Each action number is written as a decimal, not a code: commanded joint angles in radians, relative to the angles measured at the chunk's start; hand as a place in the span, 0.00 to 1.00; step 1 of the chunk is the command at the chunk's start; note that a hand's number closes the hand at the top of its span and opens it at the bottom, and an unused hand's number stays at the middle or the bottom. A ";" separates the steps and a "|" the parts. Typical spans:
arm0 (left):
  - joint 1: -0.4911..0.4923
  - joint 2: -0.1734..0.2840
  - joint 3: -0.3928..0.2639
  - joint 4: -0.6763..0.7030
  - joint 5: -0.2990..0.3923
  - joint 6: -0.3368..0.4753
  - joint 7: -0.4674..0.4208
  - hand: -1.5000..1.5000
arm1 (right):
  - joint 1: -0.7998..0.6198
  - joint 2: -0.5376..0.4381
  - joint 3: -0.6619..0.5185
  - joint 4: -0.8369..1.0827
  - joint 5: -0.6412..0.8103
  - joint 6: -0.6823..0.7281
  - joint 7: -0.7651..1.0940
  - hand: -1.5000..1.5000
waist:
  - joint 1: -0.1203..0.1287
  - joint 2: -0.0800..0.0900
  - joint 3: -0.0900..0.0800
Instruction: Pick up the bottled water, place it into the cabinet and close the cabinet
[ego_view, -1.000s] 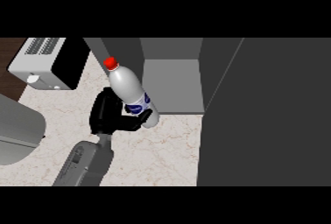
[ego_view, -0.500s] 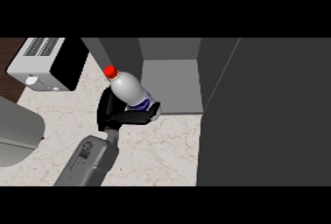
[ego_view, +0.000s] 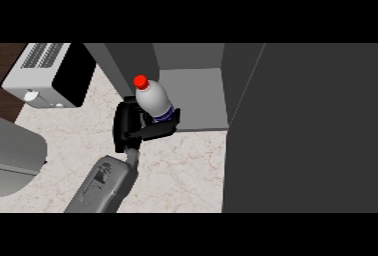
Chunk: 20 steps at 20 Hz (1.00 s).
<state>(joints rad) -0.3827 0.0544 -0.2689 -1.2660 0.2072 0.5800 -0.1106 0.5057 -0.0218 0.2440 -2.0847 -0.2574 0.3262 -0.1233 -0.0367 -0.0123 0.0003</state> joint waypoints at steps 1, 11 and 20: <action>-0.320 0.014 0.032 0.160 -0.041 -0.006 0.100 1.00 | -0.012 -0.018 -0.023 0.008 -0.017 0.015 0.001 0.00 | -0.054 0.030 0.002; -0.287 0.050 -0.002 0.232 -0.122 0.088 0.073 1.00 | -0.016 -0.002 0.030 0.003 0.009 0.006 0.015 0.00 | -0.069 0.036 -0.001; -0.248 0.112 -0.072 0.301 -0.249 0.201 0.071 1.00 | -0.038 -0.006 0.020 0.033 0.006 0.023 -0.011 0.00 | -0.081 0.044 0.000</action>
<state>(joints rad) -0.3988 0.1492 -0.4099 -1.2204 -0.0176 0.8262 -0.0846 0.4811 -0.0336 0.2565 -2.0676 -0.2591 0.3440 -0.1193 -0.0821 -0.0107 0.0088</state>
